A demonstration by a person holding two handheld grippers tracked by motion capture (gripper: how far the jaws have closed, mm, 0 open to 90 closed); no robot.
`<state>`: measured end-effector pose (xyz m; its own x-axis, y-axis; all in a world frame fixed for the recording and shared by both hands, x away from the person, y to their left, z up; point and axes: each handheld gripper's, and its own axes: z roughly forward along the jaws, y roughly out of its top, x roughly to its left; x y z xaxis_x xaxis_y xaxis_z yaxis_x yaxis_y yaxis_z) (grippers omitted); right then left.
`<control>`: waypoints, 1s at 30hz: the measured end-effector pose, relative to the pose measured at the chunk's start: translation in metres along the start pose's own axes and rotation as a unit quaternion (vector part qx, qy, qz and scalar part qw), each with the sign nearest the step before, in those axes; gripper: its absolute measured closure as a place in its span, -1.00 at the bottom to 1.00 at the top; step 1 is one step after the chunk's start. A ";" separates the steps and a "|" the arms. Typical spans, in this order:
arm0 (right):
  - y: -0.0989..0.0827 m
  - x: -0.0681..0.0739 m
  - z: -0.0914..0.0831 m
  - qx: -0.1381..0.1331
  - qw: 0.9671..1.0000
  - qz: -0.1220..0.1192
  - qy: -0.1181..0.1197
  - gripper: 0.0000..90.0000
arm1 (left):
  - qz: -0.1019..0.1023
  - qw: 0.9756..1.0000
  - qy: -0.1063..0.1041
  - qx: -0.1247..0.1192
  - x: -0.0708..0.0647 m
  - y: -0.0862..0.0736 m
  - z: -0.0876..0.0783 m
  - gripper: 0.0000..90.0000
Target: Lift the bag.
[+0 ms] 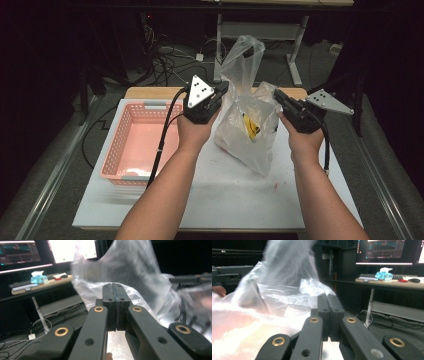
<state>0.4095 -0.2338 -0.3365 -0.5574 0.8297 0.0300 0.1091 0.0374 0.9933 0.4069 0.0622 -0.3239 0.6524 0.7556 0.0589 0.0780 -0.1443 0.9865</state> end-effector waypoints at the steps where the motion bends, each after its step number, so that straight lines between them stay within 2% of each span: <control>1: -0.002 -0.001 0.000 0.001 1.000 0.000 -0.001 1.00 | -0.006 1.000 -0.005 0.004 0.000 -0.002 -0.002 0.86; 4: -0.006 -0.001 0.000 0.011 1.000 -0.002 -0.001 1.00 | -0.009 1.000 -0.014 0.016 -0.001 -0.007 -0.008 0.64; 7: -0.007 -0.002 0.000 0.012 1.000 -0.006 -0.003 1.00 | -0.017 0.999 -0.025 0.039 -0.003 -0.012 -0.014 0.33; 11: -0.009 -0.005 0.001 0.018 1.000 -0.006 -0.007 1.00 | -0.027 0.999 -0.022 0.038 -0.005 -0.018 -0.027 0.10; 12: -0.010 -0.005 0.001 0.021 1.000 -0.006 -0.009 1.00 | -0.037 0.998 -0.025 0.044 -0.006 -0.020 -0.029 0.05; 16: -0.011 -0.007 0.000 0.025 1.000 -0.007 -0.010 1.00 | -0.049 0.997 -0.035 0.057 -0.005 -0.030 -0.041 -0.08; 25: -0.013 -0.009 0.000 0.034 0.999 -0.007 -0.008 1.00 | -0.061 0.995 -0.035 0.075 -0.006 -0.056 -0.066 -0.25; 30: -0.014 -0.008 -0.002 0.036 0.999 -0.006 -0.010 1.00 | -0.082 0.991 -0.037 0.099 -0.013 -0.080 -0.069 -0.50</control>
<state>0.4104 -0.2422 -0.3508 -0.5426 0.8399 0.0145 0.1612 0.0871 0.9831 0.3398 0.1083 -0.3926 0.6714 0.7315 -0.1187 0.3288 -0.1505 0.9323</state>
